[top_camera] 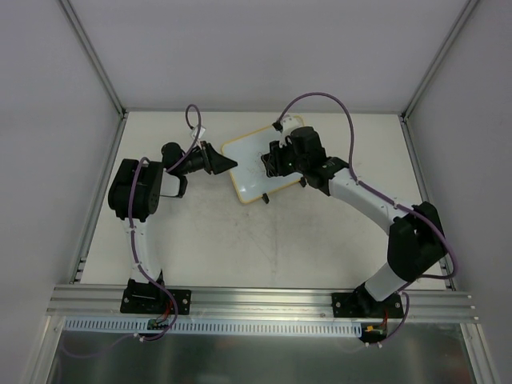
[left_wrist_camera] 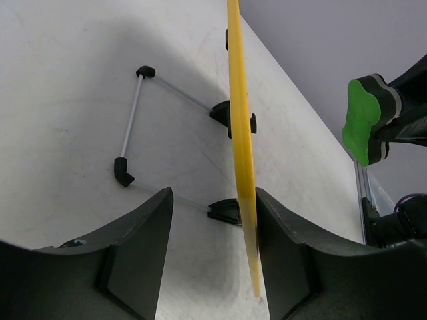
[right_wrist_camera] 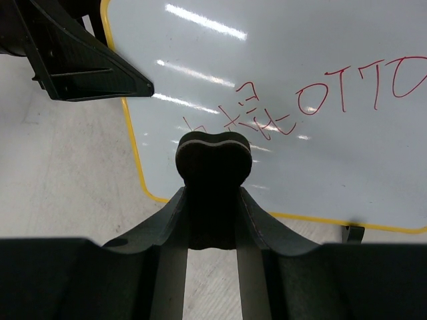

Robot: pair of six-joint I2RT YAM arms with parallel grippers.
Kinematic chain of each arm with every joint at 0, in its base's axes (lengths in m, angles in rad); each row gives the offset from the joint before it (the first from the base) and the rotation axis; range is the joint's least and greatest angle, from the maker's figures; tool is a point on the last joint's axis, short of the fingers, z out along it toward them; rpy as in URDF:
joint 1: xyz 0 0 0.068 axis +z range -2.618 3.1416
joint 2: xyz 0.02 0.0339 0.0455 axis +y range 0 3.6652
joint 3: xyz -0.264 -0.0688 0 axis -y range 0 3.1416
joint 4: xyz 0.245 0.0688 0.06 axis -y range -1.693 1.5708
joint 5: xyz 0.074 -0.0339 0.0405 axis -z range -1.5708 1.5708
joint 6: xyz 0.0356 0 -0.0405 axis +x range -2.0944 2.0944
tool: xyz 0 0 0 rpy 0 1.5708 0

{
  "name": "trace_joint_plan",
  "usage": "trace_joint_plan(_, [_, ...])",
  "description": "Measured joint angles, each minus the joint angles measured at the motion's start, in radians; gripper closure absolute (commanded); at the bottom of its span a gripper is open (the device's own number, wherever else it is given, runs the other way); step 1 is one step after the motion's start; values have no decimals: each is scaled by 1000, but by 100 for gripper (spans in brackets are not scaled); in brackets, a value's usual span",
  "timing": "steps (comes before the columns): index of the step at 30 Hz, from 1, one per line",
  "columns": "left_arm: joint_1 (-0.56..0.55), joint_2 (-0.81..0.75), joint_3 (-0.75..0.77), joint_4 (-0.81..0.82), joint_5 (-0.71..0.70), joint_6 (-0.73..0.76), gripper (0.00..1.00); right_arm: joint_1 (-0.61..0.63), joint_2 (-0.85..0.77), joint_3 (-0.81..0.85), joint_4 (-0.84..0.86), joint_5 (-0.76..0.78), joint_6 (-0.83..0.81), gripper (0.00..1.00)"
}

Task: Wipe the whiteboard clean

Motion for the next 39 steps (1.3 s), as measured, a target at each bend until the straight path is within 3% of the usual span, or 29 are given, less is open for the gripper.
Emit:
trace_joint_plan(20, [-16, -31, -53, 20, -13, 40, 70, 1, 93, -48, 142, 1, -50, 100])
trace_joint_plan(23, [-19, -41, -64, 19, -19, 48, 77, 3, 106, -48, 152, 4, -63, 100])
trace_joint_plan(24, [-19, -44, -66, 19, -19, 51, 86, 4, 111, -47, 154, 7, -68, 100])
trace_joint_plan(27, [-20, -59, -70, 14, -10, 33, 100, 11, 131, -46, 160, 19, -80, 100])
trace_joint_plan(39, [-31, -80, -71, 3, 4, 2, 100, 103, 209, 5, 164, 125, -138, 100])
